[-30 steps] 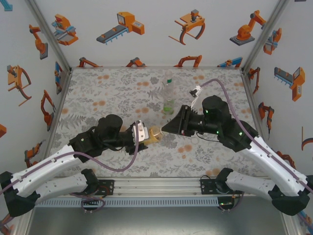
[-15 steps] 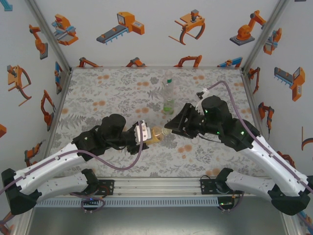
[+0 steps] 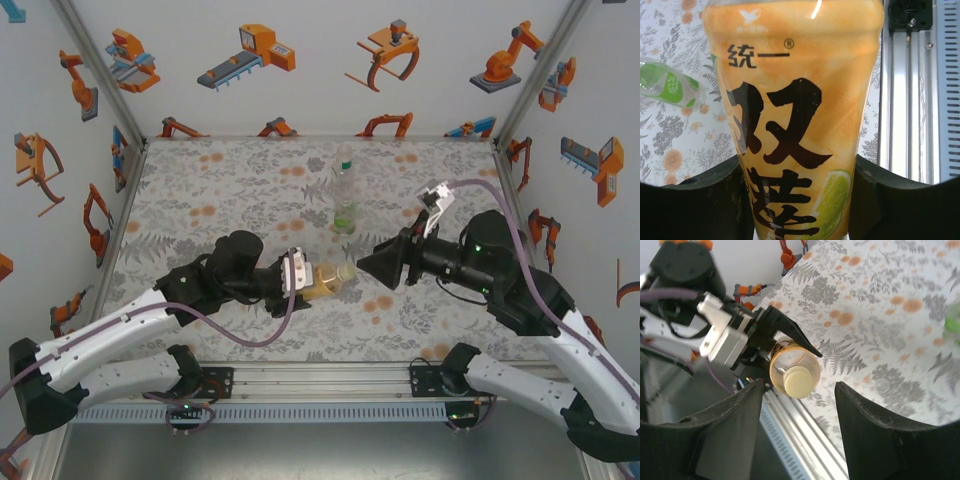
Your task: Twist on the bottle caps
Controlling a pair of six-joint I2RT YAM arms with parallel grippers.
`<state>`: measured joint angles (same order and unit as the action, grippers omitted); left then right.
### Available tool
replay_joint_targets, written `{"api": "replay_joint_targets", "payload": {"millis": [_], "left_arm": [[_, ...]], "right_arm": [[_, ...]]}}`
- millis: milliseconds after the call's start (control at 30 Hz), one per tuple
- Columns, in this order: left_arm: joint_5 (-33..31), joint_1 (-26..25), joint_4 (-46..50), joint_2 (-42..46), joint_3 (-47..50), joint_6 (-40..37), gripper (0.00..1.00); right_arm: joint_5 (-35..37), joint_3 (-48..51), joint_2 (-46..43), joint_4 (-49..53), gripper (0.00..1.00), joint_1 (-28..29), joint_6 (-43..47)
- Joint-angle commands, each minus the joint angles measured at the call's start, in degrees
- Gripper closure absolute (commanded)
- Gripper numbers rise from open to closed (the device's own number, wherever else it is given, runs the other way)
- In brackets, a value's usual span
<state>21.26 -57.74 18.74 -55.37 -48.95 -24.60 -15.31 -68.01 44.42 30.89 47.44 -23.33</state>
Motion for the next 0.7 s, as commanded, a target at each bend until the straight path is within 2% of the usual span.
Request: {"api": "replay_joint_targets", "payload": {"millis": [0,133,267,467,667], "left_arm": [[5.5,-0.2,1.8,-0.3,-2.7,-1.4,1.00],[7.9,-0.3,4.7,0.0,-4.3,-1.8,1.00],[9.5,-0.3,6.4,0.5,-4.8,-1.5,1.00],[9.9,-0.3,6.0,1.3,-4.4,-0.6,1.00],[9.7,-0.3,6.3,1.5,-4.7,-1.0,1.00]], "right_arm": [[-11.5,-0.6,0.5,-0.7,0.43,-0.1,22.2],[-24.9,-2.5,2.7,5.0,0.42,-0.1,36.1],[-29.7,-1.6,3.0,3.8,0.41,-0.1,42.3],[-29.8,-0.2,3.7,0.4,0.42,-0.1,44.4],[-30.9,0.0,5.3,-0.3,0.46,-0.1,44.3]]}}
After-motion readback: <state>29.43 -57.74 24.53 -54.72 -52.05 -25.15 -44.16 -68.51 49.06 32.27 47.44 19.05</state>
